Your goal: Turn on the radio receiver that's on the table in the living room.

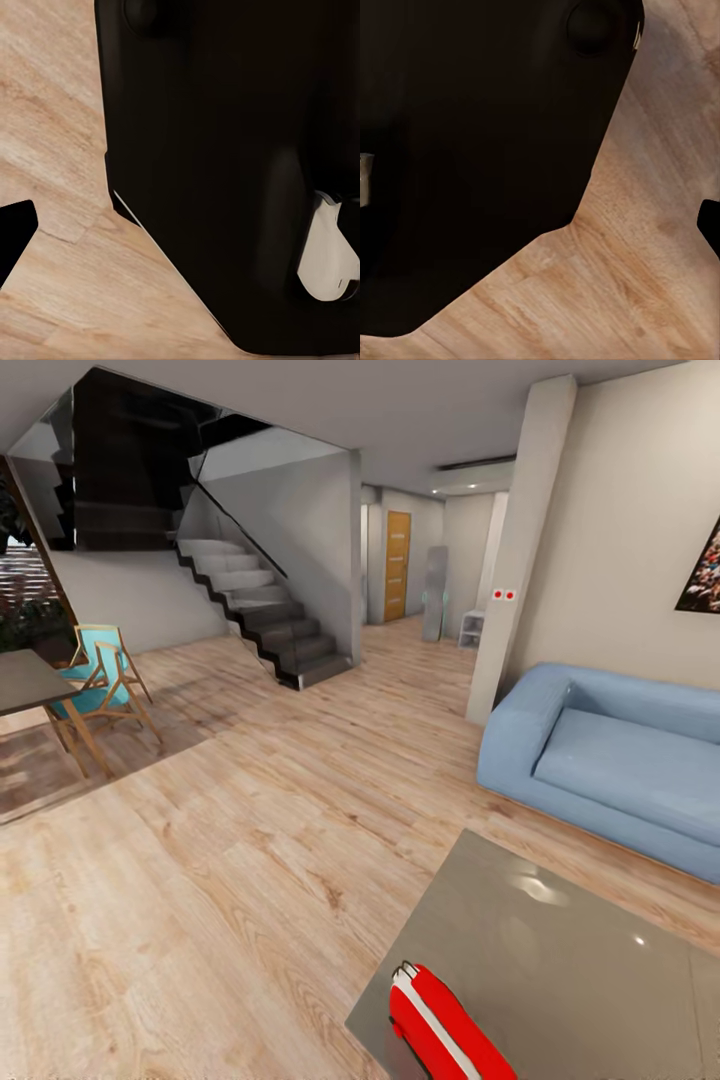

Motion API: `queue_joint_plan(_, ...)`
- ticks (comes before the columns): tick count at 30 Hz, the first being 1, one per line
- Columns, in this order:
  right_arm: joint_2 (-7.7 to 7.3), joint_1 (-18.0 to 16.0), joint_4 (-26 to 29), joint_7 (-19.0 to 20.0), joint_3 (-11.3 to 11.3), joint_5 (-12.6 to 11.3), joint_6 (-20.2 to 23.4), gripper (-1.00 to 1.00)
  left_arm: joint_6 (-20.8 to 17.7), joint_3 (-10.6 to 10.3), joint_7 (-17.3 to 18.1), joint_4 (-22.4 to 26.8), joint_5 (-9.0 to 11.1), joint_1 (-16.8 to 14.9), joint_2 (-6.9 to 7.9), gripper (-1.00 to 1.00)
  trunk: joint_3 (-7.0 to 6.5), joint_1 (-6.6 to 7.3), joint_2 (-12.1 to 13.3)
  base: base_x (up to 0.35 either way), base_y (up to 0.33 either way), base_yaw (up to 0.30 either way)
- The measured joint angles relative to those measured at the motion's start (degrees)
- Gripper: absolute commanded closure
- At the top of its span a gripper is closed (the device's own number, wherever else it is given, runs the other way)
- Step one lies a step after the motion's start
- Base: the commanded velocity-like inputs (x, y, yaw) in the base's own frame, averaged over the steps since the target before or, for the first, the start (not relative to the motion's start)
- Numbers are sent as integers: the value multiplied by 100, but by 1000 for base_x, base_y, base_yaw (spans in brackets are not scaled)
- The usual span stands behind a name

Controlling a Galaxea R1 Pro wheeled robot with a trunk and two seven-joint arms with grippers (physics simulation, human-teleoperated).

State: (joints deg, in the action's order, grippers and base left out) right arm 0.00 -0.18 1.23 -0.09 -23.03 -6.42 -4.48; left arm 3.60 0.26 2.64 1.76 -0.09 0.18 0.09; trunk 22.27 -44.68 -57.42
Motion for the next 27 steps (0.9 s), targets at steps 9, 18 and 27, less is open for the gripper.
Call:
queue_joint_plan(9,0,0,0,0,0,0,0,-100,0,0,0,0,7,0,0,-100,-43,154,282,0,0,0)
queue_joint_plan(18,0,0,0,0,0,0,1,-100,0,8,0,0,17,0,0,-100,41,154,282,0,0,0)
queue_joint_plan(27,0,0,0,0,0,0,0,-100,0,9,0,0,18,0,0,-100,125,154,282,0,0,0)
